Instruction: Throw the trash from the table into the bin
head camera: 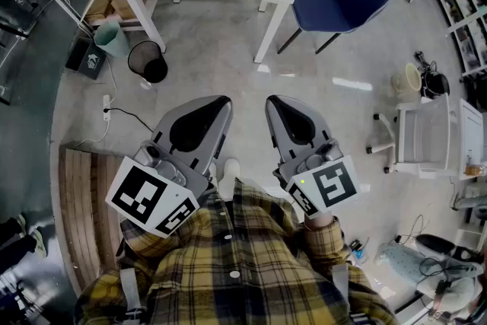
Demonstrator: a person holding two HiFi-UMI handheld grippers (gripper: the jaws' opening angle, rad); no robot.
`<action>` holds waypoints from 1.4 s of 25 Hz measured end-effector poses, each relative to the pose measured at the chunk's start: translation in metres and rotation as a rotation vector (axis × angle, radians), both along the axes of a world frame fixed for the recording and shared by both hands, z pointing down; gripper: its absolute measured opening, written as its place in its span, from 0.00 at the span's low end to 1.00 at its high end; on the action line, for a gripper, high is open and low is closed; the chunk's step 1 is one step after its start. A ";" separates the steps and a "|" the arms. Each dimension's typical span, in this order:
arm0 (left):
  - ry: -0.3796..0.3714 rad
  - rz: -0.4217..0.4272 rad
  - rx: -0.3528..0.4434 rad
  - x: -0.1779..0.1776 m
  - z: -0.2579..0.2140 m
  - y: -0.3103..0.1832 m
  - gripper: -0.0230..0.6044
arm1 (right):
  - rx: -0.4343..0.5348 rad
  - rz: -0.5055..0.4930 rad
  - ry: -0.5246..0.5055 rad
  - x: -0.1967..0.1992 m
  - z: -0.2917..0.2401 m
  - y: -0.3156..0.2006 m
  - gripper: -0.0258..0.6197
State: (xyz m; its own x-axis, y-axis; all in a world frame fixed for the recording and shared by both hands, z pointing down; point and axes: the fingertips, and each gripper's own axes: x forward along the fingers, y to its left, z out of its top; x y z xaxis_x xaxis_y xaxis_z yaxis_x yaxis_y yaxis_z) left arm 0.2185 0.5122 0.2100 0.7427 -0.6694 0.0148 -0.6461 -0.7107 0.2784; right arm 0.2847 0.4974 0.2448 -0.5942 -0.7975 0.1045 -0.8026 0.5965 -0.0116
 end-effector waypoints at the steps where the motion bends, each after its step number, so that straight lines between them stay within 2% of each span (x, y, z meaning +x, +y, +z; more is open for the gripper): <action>1: -0.001 -0.002 0.002 0.002 0.001 0.000 0.05 | 0.001 -0.003 -0.001 0.001 0.001 -0.001 0.04; 11: -0.006 -0.033 0.010 0.020 0.003 0.001 0.05 | 0.005 -0.003 -0.025 0.028 0.003 0.000 0.04; 20: -0.008 -0.064 -0.002 0.015 0.006 -0.022 0.05 | -0.034 -0.017 -0.035 0.026 0.014 -0.025 0.04; 26: -0.005 -0.069 -0.004 0.000 0.012 -0.073 0.05 | -0.047 -0.021 -0.021 0.012 0.024 -0.075 0.04; 35: -0.007 -0.043 0.012 -0.025 0.005 -0.188 0.05 | -0.032 -0.010 -0.020 -0.016 0.016 -0.190 0.04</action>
State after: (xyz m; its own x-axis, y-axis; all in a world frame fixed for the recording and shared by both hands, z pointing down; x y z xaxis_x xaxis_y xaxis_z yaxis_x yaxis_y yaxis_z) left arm 0.1939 0.3243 0.2152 0.7132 -0.7009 0.0116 -0.6780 -0.6855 0.2653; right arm 0.2689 0.3070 0.2609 -0.6040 -0.7882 0.1176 -0.7962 0.6032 -0.0465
